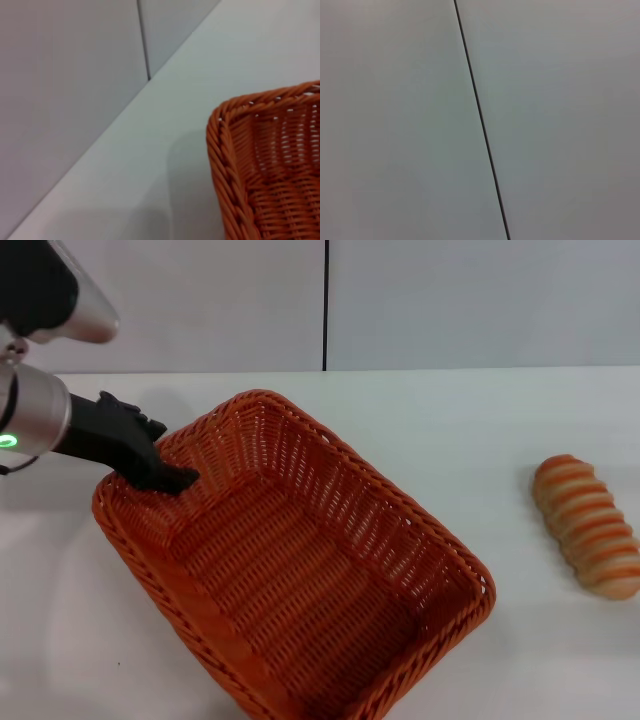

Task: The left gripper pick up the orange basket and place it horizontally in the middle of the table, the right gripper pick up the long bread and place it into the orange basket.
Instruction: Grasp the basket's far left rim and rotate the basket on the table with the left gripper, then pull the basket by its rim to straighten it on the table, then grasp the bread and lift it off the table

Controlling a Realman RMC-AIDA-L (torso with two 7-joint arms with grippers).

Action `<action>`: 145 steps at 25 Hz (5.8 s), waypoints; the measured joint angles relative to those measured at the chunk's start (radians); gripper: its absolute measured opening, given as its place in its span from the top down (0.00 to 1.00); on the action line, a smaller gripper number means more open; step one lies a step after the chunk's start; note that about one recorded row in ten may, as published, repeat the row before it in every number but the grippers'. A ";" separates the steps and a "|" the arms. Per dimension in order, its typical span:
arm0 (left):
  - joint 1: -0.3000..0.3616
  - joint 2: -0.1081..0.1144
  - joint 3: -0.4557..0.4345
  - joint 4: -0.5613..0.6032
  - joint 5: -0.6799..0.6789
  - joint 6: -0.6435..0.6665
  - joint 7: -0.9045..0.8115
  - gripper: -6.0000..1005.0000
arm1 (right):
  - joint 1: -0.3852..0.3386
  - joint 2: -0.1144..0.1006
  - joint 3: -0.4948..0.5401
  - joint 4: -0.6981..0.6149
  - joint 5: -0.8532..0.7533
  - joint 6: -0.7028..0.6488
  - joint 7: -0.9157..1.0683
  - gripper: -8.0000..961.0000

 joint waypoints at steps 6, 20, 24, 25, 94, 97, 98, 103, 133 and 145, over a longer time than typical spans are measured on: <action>-0.008 0.000 0.032 -0.011 0.031 -0.011 -0.009 0.28 | -0.002 0.000 0.000 0.000 0.000 0.001 0.000 0.41; -0.040 0.001 0.069 -0.014 0.061 0.022 -0.038 0.35 | -0.006 0.000 0.001 0.000 0.000 0.008 -0.002 0.42; -0.054 0.000 0.071 -0.015 0.068 0.026 -0.049 0.41 | -0.006 -0.001 0.002 -0.005 0.000 0.012 -0.002 0.41; -0.060 -0.001 0.071 -0.015 0.073 0.026 -0.056 0.42 | -0.006 -0.001 0.002 -0.006 0.000 0.012 -0.002 0.41; 0.229 -0.002 -0.122 0.212 0.005 0.166 -0.740 0.86 | 0.160 -0.009 -0.231 -0.218 -0.003 0.133 0.104 0.42; 0.231 0.004 -0.087 0.207 -0.005 0.170 -0.738 0.85 | 0.160 -0.007 -0.231 -0.218 -0.002 0.133 0.102 0.42; 0.231 0.004 -0.087 0.207 -0.005 0.170 -0.738 0.84 | 0.160 -0.007 -0.231 -0.218 -0.002 0.133 0.099 0.42; 0.223 0.005 -0.091 0.196 -0.013 0.175 -0.737 0.80 | 0.159 -0.005 -0.232 -0.215 -0.001 0.134 0.095 0.42; 0.173 0.014 -0.789 -0.144 -0.435 0.173 -0.076 0.39 | 0.091 -0.001 -0.495 -1.097 -0.741 0.253 1.476 0.41; 0.234 0.014 -0.867 -0.502 -0.814 0.217 0.534 0.39 | 0.305 -0.061 -0.527 -1.311 -1.390 -0.180 1.977 0.41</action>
